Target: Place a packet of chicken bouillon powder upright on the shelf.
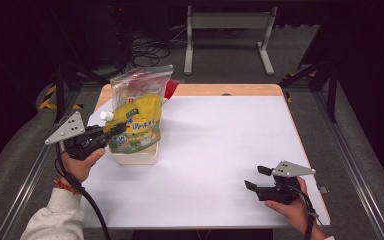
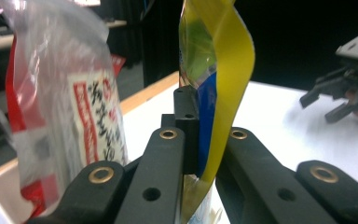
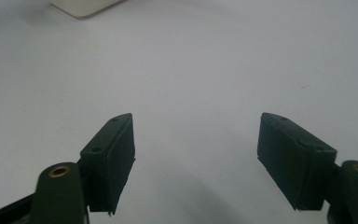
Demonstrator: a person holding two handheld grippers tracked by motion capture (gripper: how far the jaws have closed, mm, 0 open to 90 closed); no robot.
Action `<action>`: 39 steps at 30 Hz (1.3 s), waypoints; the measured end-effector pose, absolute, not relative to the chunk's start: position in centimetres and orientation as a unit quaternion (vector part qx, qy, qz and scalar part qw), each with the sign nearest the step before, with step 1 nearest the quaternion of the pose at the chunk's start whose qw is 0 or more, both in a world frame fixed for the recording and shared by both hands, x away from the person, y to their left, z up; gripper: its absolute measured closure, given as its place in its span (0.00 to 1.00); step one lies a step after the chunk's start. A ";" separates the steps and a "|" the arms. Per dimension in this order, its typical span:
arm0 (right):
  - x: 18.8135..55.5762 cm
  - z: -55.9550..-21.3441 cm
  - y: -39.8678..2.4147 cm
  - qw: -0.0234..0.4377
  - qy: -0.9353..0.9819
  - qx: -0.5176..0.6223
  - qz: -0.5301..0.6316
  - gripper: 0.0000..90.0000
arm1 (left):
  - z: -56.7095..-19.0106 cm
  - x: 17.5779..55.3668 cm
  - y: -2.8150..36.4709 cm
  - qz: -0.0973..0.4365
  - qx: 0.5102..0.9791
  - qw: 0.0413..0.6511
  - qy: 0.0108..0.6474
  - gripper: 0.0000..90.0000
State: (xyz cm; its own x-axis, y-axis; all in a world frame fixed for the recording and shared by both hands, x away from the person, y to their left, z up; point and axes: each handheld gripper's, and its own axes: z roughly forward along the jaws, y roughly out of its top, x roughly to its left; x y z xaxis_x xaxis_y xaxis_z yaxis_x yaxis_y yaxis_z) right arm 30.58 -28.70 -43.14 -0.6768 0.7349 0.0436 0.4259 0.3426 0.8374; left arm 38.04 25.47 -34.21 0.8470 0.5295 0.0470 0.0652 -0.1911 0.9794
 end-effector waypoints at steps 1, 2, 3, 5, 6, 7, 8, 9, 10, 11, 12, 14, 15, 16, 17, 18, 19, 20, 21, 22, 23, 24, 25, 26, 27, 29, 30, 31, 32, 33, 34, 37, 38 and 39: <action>30.6 -43.1 -28.7 0.173 0.801 0.362 0.445 0.30 | -34.4 38.2 25.6 0.190 0.749 0.602 0.200 1.00; 30.6 -43.1 -28.7 0.173 0.801 0.361 0.446 0.30 | -34.5 38.3 25.7 0.188 0.752 0.600 0.199 1.00; 30.6 -43.1 -28.7 0.173 0.801 0.361 0.445 0.30 | -34.8 38.5 25.9 0.183 0.757 0.596 0.197 1.00; 30.6 -43.2 -28.7 0.172 0.801 0.363 0.445 0.30 | -35.1 38.8 26.1 0.177 0.759 0.594 0.200 1.00; 30.6 -43.2 -28.7 0.171 0.800 0.363 0.445 0.30 | -35.4 39.0 26.1 0.167 0.758 0.597 0.202 0.99; 30.7 -43.2 -28.7 0.172 0.801 0.363 0.444 0.29 | -35.5 39.2 26.1 0.170 0.762 0.589 0.207 0.99; 30.7 -43.2 -28.8 0.172 0.801 0.363 0.444 0.29 | -35.8 39.3 26.1 0.172 0.763 0.587 0.208 0.99; 30.6 -43.1 -28.8 0.172 0.800 0.364 0.445 0.29 | -36.0 39.5 26.0 0.169 0.767 0.584 0.206 0.99; 30.6 -43.1 -28.8 0.172 0.800 0.363 0.446 0.29 | -36.3 39.6 25.9 0.170 0.768 0.580 0.210 0.99; 30.6 -43.0 -28.8 0.173 0.800 0.362 0.446 0.29 | -36.6 39.7 25.9 0.166 0.771 0.577 0.214 0.99; 30.5 -43.0 -28.7 0.174 0.800 0.361 0.446 0.29 | -36.8 39.8 25.8 0.165 0.772 0.575 0.216 0.99; 30.5 -42.9 -28.7 0.176 0.802 0.359 0.444 0.29 | -37.2 39.9 25.9 0.169 0.773 0.569 0.224 0.99; 30.5 -42.9 -28.7 0.176 0.802 0.359 0.444 0.29 | -37.2 39.9 25.9 0.169 0.773 0.569 0.224 0.99; 30.4 -42.9 -28.6 0.181 0.803 0.357 0.441 0.29 | -37.3 40.0 25.9 0.172 0.773 0.567 0.226 0.99; 30.4 -42.9 -28.5 0.183 0.805 0.354 0.439 0.29 | -37.6 40.1 26.0 0.170 0.771 0.569 0.232 0.99; 30.4 -42.9 -28.5 0.183 0.806 0.353 0.438 0.29 | -37.9 40.2 26.1 0.166 0.771 0.568 0.237 0.99; 30.3 -42.9 -28.4 0.185 0.807 0.351 0.437 0.28 | -38.1 40.2 26.1 0.166 0.773 0.564 0.240 0.99; 30.3 -42.9 -28.3 0.187 0.808 0.349 0.437 0.28 | -38.3 40.3 26.2 0.165 0.776 0.560 0.240 1.00; 30.3 -42.8 -28.3 0.188 0.809 0.347 0.436 0.28 | -38.5 40.4 26.3 0.163 0.775 0.560 0.243 1.00; 30.2 -42.8 -28.3 0.192 0.808 0.347 0.435 0.28 | -38.6 40.4 26.3 0.162 0.774 0.560 0.245 1.00; 30.2 -42.7 -28.3 0.193 0.807 0.348 0.436 0.28 | -38.7 40.5 26.3 0.164 0.776 0.557 0.246 1.00; 30.2 -42.7 -28.3 0.194 0.806 0.348 0.437 0.28 | -38.8 40.4 26.3 0.163 0.775 0.558 0.249 1.00; 30.2 -42.7 -28.3 0.195 0.806 0.349 0.437 0.28 | -38.9 40.5 26.2 0.166 0.779 0.552 0.248 1.00; 30.2 -42.6 -28.3 0.195 0.805 0.349 0.437 0.28 | -39.1 40.5 26.3 0.170 0.778 0.549 0.252 1.00; 30.2 -42.6 -28.3 0.196 0.805 0.349 0.438 0.28 | -39.2 40.5 26.4 0.171 0.778 0.547 0.258 1.00; 30.3 -42.6 -28.2 0.196 0.807 0.349 0.436 0.28 | -39.4 40.5 26.6 0.171 0.780 0.540 0.264 1.00; 30.4 -42.7 -28.1 0.195 0.808 0.347 0.434 0.28 | -39.6 40.5 26.6 0.173 0.781 0.538 0.266 1.00; 30.4 -42.7 -28.0 0.194 0.808 0.346 0.435 0.28 | -39.7 40.6 26.7 0.174 0.783 0.533 0.270 1.00; 30.4 -42.7 -27.9 0.194 0.810 0.344 0.434 0.28 | -40.0 40.6 26.9 0.173 0.781 0.533 0.274 1.00; 30.5 -42.7 -27.8 0.193 0.811 0.342 0.434 0.28 | -40.2 40.6 27.1 0.170 0.780 0.535 0.277 1.00; 30.5 -42.7 -27.8 0.193 0.811 0.340 0.435 0.28 | -40.4 40.6 27.2 0.165 0.779 0.535 0.282 1.00; 30.7 -42.7 -27.6 0.190 0.812 0.338 0.437 0.28 | -40.7 40.6 27.2 0.170 0.782 0.528 0.285 1.00; 30.7 -42.7 -27.6 0.190 0.812 0.338 0.437 0.28 | -40.7 40.6 27.2 0.170 0.782 0.528 0.285 1.00; 30.8 -42.7 -27.6 0.189 0.812 0.338 0.437 0.28 | -40.8 40.6 27.2 0.173 0.783 0.526 0.284 1.00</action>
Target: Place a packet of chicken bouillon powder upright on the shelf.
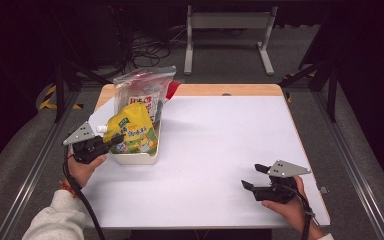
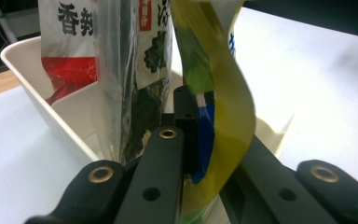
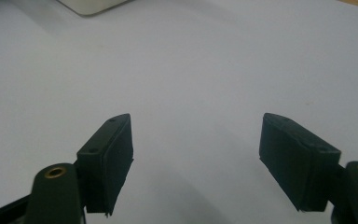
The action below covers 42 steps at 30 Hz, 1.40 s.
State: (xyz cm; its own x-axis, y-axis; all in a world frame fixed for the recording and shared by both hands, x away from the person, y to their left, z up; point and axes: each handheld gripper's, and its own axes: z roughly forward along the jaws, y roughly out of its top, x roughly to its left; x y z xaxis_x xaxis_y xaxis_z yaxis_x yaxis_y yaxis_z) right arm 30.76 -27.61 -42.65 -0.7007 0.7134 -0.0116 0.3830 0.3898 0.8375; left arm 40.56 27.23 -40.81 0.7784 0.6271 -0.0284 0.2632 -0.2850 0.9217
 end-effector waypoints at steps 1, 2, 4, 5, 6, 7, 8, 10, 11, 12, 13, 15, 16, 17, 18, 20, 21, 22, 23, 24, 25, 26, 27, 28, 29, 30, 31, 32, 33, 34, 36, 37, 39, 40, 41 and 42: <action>30.9 -42.7 -27.5 0.187 0.813 0.337 0.437 0.28 | -40.9 40.5 27.2 0.170 0.780 0.529 0.288 1.00; 30.9 -42.7 -27.4 0.187 0.814 0.335 0.437 0.28 | -41.1 40.5 27.3 0.170 0.781 0.527 0.288 1.00; 31.1 -42.7 -27.1 0.187 0.818 0.329 0.433 0.28 | -41.4 40.4 27.3 0.167 0.779 0.528 0.293 1.00; 31.1 -42.6 -27.0 0.187 0.819 0.327 0.433 0.28 | -41.4 40.4 27.3 0.170 0.780 0.526 0.293 0.99; 31.2 -42.6 -26.9 0.186 0.819 0.326 0.434 0.28 | -41.4 40.3 27.2 0.170 0.780 0.526 0.293 0.99; 31.2 -42.6 -26.9 0.187 0.820 0.324 0.433 0.28 | -41.4 40.3 27.2 0.171 0.779 0.525 0.295 0.99; 31.2 -42.6 -26.8 0.187 0.821 0.323 0.432 0.28 | -41.4 40.3 27.2 0.173 0.779 0.525 0.296 0.99; 31.2 -42.7 -26.8 0.186 0.822 0.322 0.432 0.28 | -41.4 40.3 27.2 0.173 0.776 0.527 0.299 0.99; 31.2 -42.6 -26.8 0.186 0.822 0.321 0.432 0.28 | -41.5 40.2 27.1 0.171 0.771 0.531 0.308 0.99; 31.1 -42.6 -26.8 0.187 0.821 0.322 0.433 0.28 | -41.5 40.2 27.1 0.171 0.768 0.533 0.310 0.99; 31.1 -42.6 -26.9 0.188 0.821 0.322 0.433 0.28 | -41.5 40.1 27.1 0.172 0.764 0.539 0.311 0.98; 31.1 -42.5 -27.0 0.189 0.820 0.322 0.434 0.28 | -41.5 40.0 27.0 0.174 0.762 0.540 0.313 0.92; 31.0 -42.5 -27.0 0.192 0.820 0.322 0.433 0.28 | -41.3 39.9 27.0 0.184 0.760 0.537 0.317 0.87; 31.0 -42.5 -27.1 0.193 0.819 0.323 0.433 0.28 | -41.1 39.5 27.0 0.190 0.757 0.537 0.319 0.85; 31.0 -42.4 -27.1 0.192 0.819 0.323 0.433 0.28 | -41.0 39.3 26.9 0.196 0.754 0.537 0.322 0.81; 31.0 -42.3 -27.1 0.194 0.820 0.321 0.433 0.28 | -40.8 38.7 27.0 0.202 0.753 0.536 0.324 0.75; 31.0 -42.3 -27.0 0.195 0.821 0.320 0.432 0.28 | -40.6 38.4 27.1 0.210 0.751 0.536 0.324 0.74; 30.9 -42.3 -27.0 0.197 0.822 0.317 0.430 0.28 | -40.5 38.2 27.2 0.214 0.749 0.536 0.326 0.73; 30.9 -42.3 -27.0 0.198 0.822 0.317 0.429 0.28 | -40.3 37.9 27.2 0.220 0.745 0.536 0.331 0.70; 31.0 -42.3 -27.0 0.198 0.823 0.316 0.428 0.28 | -40.2 37.7 27.3 0.227 0.741 0.536 0.334 0.65; 31.0 -42.3 -26.9 0.199 0.823 0.316 0.428 0.28 | -40.1 37.4 27.3 0.238 0.740 0.529 0.341 0.60; 31.0 -42.3 -26.9 0.200 0.823 0.315 0.428 0.28 | -39.9 37.1 27.2 0.252 0.735 0.522 0.353 0.55; 31.0 -42.3 -26.9 0.202 0.824 0.313 0.427 0.28 | -39.7 36.8 27.2 0.259 0.730 0.518 0.364 0.45; 31.0 -42.2 -26.8 0.204 0.824 0.311 0.427 0.28 | -39.6 36.6 27.3 0.261 0.727 0.519 0.366 0.40; 31.0 -42.2 -26.8 0.204 0.824 0.310 0.428 0.28 | -39.5 36.3 27.3 0.265 0.726 0.518 0.367 0.38; 31.0 -42.1 -26.8 0.205 0.824 0.310 0.428 0.28 | -39.4 36.1 27.4 0.267 0.724 0.519 0.369 0.36; 31.1 -42.1 -26.8 0.206 0.823 0.310 0.429 0.28 | -39.4 35.8 27.4 0.271 0.723 0.516 0.371 0.34; 31.1 -42.1 -26.7 0.208 0.824 0.309 0.427 0.28 | -39.3 35.6 27.4 0.273 0.722 0.515 0.373 0.32; 31.2 -42.1 -26.7 0.210 0.825 0.307 0.426 0.29 | -39.3 35.3 27.4 0.273 0.722 0.515 0.372 0.31; 31.2 -42.1 -26.6 0.210 0.825 0.306 0.425 0.29 | -39.4 35.0 27.4 0.275 0.721 0.515 0.372 0.29; 31.2 -42.0 -26.6 0.210 0.826 0.305 0.425 0.29 | -39.3 34.7 27.4 0.276 0.721 0.515 0.371 0.28; 31.3 -42.0 -26.5 0.212 0.827 0.303 0.424 0.29 | -39.3 34.5 27.4 0.279 0.723 0.513 0.370 0.26; 31.3 -41.9 -26.5 0.215 0.827 0.301 0.424 0.28 | -39.3 34.0 27.2 0.281 0.723 0.512 0.369 0.24; 31.3 -41.9 -26.5 0.216 0.826 0.301 0.424 0.28 | -39.3 33.7 27.1 0.277 0.720 0.516 0.371 0.22; 31.3 -41.9 -26.5 0.217 0.826 0.302 0.424 0.28 | -39.3 33.4 26.9 0.275 0.720 0.517 0.372 0.20; 31.3 -41.8 -26.5 0.216 0.826 0.302 0.424 0.28 | -39.3 33.2 26.8 0.275 0.721 0.515 0.374 0.19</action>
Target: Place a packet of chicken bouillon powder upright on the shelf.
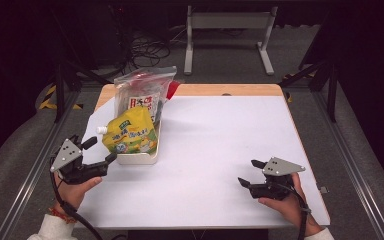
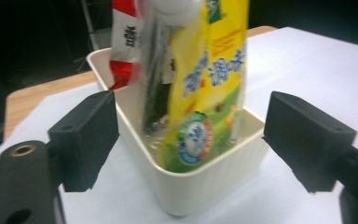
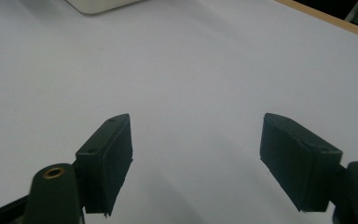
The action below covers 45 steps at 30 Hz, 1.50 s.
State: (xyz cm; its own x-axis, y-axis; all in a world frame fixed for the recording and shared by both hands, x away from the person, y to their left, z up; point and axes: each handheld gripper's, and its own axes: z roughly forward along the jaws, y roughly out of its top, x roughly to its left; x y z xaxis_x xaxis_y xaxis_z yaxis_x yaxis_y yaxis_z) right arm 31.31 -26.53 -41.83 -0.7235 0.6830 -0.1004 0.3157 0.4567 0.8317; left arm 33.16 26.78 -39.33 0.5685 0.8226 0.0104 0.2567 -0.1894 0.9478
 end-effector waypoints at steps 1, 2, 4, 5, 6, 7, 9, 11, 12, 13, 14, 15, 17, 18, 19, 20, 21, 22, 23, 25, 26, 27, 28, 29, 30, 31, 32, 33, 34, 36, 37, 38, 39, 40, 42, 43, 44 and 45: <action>31.3 -41.8 -26.6 0.218 0.826 0.302 0.424 0.27 | -39.3 33.0 26.7 0.277 0.722 0.512 0.374 0.18; 31.3 -41.8 -26.6 0.219 0.825 0.303 0.424 0.27 | -39.3 32.8 26.5 0.277 0.721 0.513 0.376 0.18; 31.3 -41.7 -26.7 0.221 0.824 0.305 0.424 0.27 | -39.3 32.4 26.3 0.267 0.719 0.522 0.373 0.17; 31.3 -41.7 -26.7 0.224 0.823 0.306 0.423 0.26 | -39.4 32.3 26.1 0.265 0.720 0.522 0.372 0.16; 31.3 -41.7 -26.7 0.224 0.823 0.306 0.423 0.26 | -39.4 32.3 26.1 0.265 0.720 0.522 0.372 0.16; 31.3 -41.7 -26.7 0.227 0.822 0.307 0.422 0.26 | -39.4 32.1 25.9 0.265 0.723 0.520 0.371 0.16; 31.4 -41.6 -26.8 0.232 0.821 0.307 0.421 0.26 | -39.5 32.0 25.4 0.263 0.726 0.519 0.367 0.16; 31.4 -41.6 -26.9 0.232 0.820 0.309 0.422 0.25 | -39.6 31.8 24.9 0.265 0.726 0.519 0.366 0.15; 31.4 -41.6 -26.9 0.232 0.820 0.309 0.422 0.25 | -39.6 31.7 24.8 0.264 0.729 0.517 0.363 0.15; 31.4 -41.5 -26.9 0.233 0.820 0.309 0.422 0.25 | -39.7 31.7 24.5 0.265 0.733 0.515 0.358 0.14; 31.4 -41.5 -26.9 0.234 0.820 0.309 0.421 0.24 | -39.7 31.6 24.3 0.263 0.734 0.515 0.356 0.13; 31.4 -41.5 -26.9 0.235 0.820 0.309 0.421 0.24 | -39.8 31.5 24.2 0.265 0.733 0.516 0.354 0.13; 31.4 -41.5 -26.9 0.236 0.820 0.310 0.420 0.24 | -39.8 31.2 23.9 0.268 0.735 0.516 0.349 0.13; 31.4 -41.5 -26.9 0.236 0.820 0.310 0.420 0.24 | -39.8 31.2 23.8 0.269 0.734 0.517 0.348 0.13; 31.4 -41.5 -26.9 0.235 0.820 0.310 0.420 0.23 | -39.8 31.0 23.7 0.266 0.734 0.521 0.345 0.13; 31.4 -41.5 -26.9 0.235 0.820 0.309 0.420 0.23 | -39.8 30.8 23.4 0.265 0.734 0.524 0.343 0.13; 31.3 -41.5 -26.9 0.236 0.821 0.308 0.418 0.23 | -39.7 30.8 23.2 0.267 0.734 0.523 0.340 0.13; 31.3 -41.5 -26.9 0.237 0.822 0.308 0.417 0.23 | -39.7 30.6 22.8 0.266 0.737 0.524 0.333 0.13; 31.2 -41.6 -26.9 0.236 0.822 0.308 0.416 0.23 | -39.7 30.5 22.6 0.267 0.739 0.523 0.328 0.13; 31.1 -41.6 -27.0 0.238 0.822 0.309 0.415 0.22 | -39.7 30.3 22.0 0.269 0.744 0.521 0.320 0.13; 31.1 -41.6 -27.1 0.238 0.821 0.310 0.415 0.22 | -39.7 30.3 21.7 0.264 0.746 0.523 0.316 0.13; 31.0 -41.5 -27.2 0.237 0.821 0.311 0.416 0.22 | -39.8 30.3 21.4 0.260 0.747 0.526 0.312 0.13; 31.0 -41.5 -27.2 0.238 0.820 0.312 0.416 0.21 | -40.0 30.3 20.8 0.254 0.754 0.522 0.307 0.13; 31.0 -41.5 -27.2 0.238 0.820 0.312 0.416 0.21 | -40.0 30.3 20.8 0.254 0.754 0.522 0.307 0.13; 30.8 -41.5 -27.3 0.237 0.819 0.315 0.416 0.21 | -40.0 30.2 20.5 0.250 0.757 0.522 0.303 0.13; 30.8 -41.5 -27.3 0.237 0.819 0.315 0.416 0.21 | -40.1 30.1 20.1 0.246 0.761 0.522 0.297 0.13; 30.8 -41.5 -27.3 0.236 0.820 0.316 0.415 0.20 | -40.1 30.1 19.7 0.246 0.765 0.519 0.290 0.13; 30.7 -41.6 -27.3 0.238 0.820 0.317 0.413 0.20 | -40.1 30.0 19.4 0.241 0.767 0.520 0.288 0.13; 30.7 -41.6 -27.3 0.238 0.820 0.317 0.413 0.20 | -40.2 29.9 19.1 0.237 0.769 0.522 0.282 0.13; 30.7 -41.6 -27.4 0.239 0.820 0.317 0.412 0.18 | -40.2 29.8 18.4 0.237 0.774 0.521 0.273 0.13; 30.7 -41.6 -27.4 0.239 0.820 0.318 0.411 0.18 | -40.3 29.7 18.2 0.232 0.775 0.521 0.271 0.13; 30.6 -41.6 -27.4 0.239 0.820 0.318 0.411 0.18 | -40.4 29.7 17.9 0.226 0.778 0.522 0.268 0.13; 30.6 -41.6 -27.5 0.238 0.820 0.317 0.412 0.18 | -40.5 29.7 17.5 0.222 0.783 0.518 0.263 0.13; 30.6 -41.6 -27.5 0.239 0.821 0.315 0.412 0.18 | -40.7 29.7 17.2 0.220 0.786 0.516 0.258 0.13; 30.5 -41.7 -27.6 0.239 0.822 0.314 0.410 0.17 | -40.9 29.7 16.5 0.211 0.795 0.510 0.252 0.13; 30.4 -41.8 -27.6 0.240 0.823 0.313 0.408 0.16 | -41.1 29.7 16.3 0.207 0.798 0.510 0.247 0.13; 30.4 -41.8 -27.6 0.241 0.825 0.312 0.406 0.16 | -41.2 29.7 16.0 0.204 0.802 0.506 0.243 0.13; 30.4 -41.9 -27.6 0.241 0.826 0.310 0.404 0.16 | -41.4 29.7 15.8 0.201 0.805 0.504 0.241 0.13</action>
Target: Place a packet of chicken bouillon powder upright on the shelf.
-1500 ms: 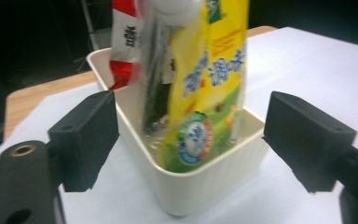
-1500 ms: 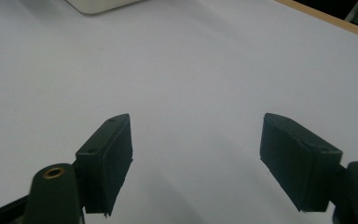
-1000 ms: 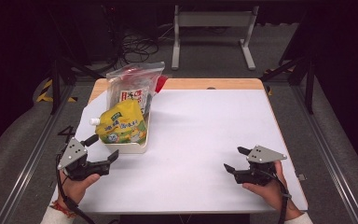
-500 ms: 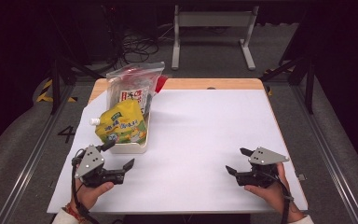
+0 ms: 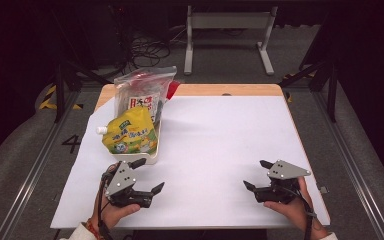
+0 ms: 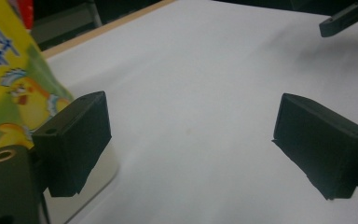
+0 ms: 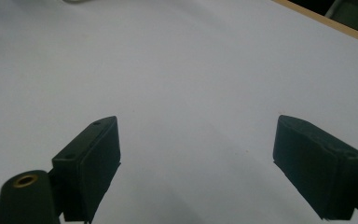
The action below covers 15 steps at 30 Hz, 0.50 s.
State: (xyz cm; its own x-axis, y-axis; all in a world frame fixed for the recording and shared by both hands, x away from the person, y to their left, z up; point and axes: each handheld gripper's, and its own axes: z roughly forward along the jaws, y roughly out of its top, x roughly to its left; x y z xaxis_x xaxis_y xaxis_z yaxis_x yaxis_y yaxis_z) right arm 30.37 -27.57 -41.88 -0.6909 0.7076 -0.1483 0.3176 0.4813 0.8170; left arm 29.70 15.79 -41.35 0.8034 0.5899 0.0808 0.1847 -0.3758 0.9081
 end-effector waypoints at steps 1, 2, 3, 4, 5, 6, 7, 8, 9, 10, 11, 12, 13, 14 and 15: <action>30.3 -41.9 -27.6 0.243 0.827 0.308 0.402 0.16 | -41.5 29.7 15.5 0.194 0.809 0.502 0.234 0.13; 30.3 -41.9 -27.5 0.245 0.828 0.307 0.400 0.16 | -41.7 29.7 15.3 0.187 0.814 0.499 0.231 0.14; 30.3 -41.9 -27.5 0.246 0.829 0.305 0.400 0.16 | -41.8 29.7 15.1 0.186 0.817 0.496 0.228 0.15; 30.2 -41.9 -27.5 0.247 0.829 0.304 0.399 0.15 | -42.0 29.8 14.8 0.186 0.822 0.490 0.224 0.15; 30.2 -42.0 -27.5 0.247 0.830 0.302 0.398 0.15 | -42.3 29.8 14.6 0.183 0.826 0.485 0.220 0.15; 30.1 -42.0 -27.5 0.250 0.831 0.301 0.395 0.15 | -42.5 29.9 14.4 0.181 0.830 0.481 0.217 0.14; 30.1 -42.0 -27.5 0.251 0.832 0.300 0.394 0.15 | -42.8 30.0 14.2 0.178 0.832 0.478 0.217 0.14; 30.0 -42.1 -27.6 0.251 0.832 0.299 0.394 0.15 | -43.0 30.0 14.1 0.177 0.837 0.471 0.215 0.14; 29.8 -42.2 -27.7 0.251 0.833 0.298 0.393 0.15 | -43.2 30.2 13.9 0.176 0.841 0.466 0.211 0.13; 29.7 -42.3 -27.9 0.253 0.834 0.296 0.390 0.15 | -43.3 30.2 13.9 0.172 0.843 0.464 0.211 0.13; 29.5 -42.4 -28.0 0.254 0.835 0.297 0.388 0.15 | -43.5 30.3 13.8 0.166 0.844 0.464 0.211 0.13; 29.5 -42.5 -28.3 0.254 0.835 0.298 0.388 0.15 | -43.7 30.5 13.7 0.159 0.847 0.461 0.210 0.13; 29.4 -42.7 -28.4 0.255 0.834 0.299 0.388 0.15 | -44.0 30.6 13.6 0.154 0.851 0.456 0.210 0.14; 29.3 -42.8 -28.6 0.255 0.834 0.300 0.386 0.15 | -44.1 30.7 13.5 0.153 0.854 0.452 0.210 0.14; 29.2 -42.9 -28.8 0.255 0.834 0.299 0.386 0.15 | -44.4 30.8 13.3 0.149 0.857 0.446 0.211 0.14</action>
State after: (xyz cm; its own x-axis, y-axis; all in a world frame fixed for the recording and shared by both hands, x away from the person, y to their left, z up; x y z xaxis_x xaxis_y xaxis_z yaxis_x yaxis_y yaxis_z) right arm 29.22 -28.76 -42.90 -0.6908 0.6963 -0.1946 0.3022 0.5226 0.7972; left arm 30.81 13.34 -44.41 0.8666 0.4944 0.0677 0.2281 -0.5131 0.8275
